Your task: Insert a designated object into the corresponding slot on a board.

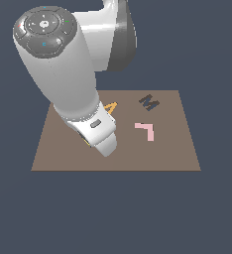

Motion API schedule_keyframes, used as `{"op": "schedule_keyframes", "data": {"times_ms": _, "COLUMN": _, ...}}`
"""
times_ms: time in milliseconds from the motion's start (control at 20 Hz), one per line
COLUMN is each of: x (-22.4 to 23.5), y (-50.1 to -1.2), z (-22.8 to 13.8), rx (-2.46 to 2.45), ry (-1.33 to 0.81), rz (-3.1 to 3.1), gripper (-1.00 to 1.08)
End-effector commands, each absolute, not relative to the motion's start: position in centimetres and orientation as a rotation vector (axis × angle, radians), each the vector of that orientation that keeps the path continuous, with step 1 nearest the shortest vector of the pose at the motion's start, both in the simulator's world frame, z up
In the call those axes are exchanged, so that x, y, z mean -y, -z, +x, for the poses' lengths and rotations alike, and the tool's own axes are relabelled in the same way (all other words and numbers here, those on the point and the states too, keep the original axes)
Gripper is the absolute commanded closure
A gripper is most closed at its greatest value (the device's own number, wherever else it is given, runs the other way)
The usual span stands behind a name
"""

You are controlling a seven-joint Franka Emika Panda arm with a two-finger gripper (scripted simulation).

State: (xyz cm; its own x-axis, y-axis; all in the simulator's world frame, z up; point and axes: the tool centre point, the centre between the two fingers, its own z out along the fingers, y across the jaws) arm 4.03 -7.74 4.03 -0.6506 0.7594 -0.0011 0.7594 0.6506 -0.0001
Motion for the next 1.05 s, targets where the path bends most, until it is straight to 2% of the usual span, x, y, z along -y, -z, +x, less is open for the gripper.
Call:
{"op": "schedule_keyframes", "data": {"times_ms": 0, "x": 7.7, "y": -4.1, "z": 3.9, "rx": -2.865, "ry": 0.001, "rz": 1.285, "gripper": 1.08}}
{"op": "schedule_keyframes", "data": {"times_ms": 500, "x": 7.8, "y": -3.1, "z": 3.9, "rx": -2.869, "ry": 0.001, "rz": 1.277, "gripper": 1.08}}
{"op": "schedule_keyframes", "data": {"times_ms": 550, "x": 7.8, "y": -3.1, "z": 3.9, "rx": -2.869, "ry": 0.001, "rz": 1.277, "gripper": -0.92}}
{"op": "schedule_keyframes", "data": {"times_ms": 1000, "x": 7.8, "y": -3.1, "z": 3.9, "rx": -2.869, "ry": 0.001, "rz": 1.277, "gripper": -0.92}}
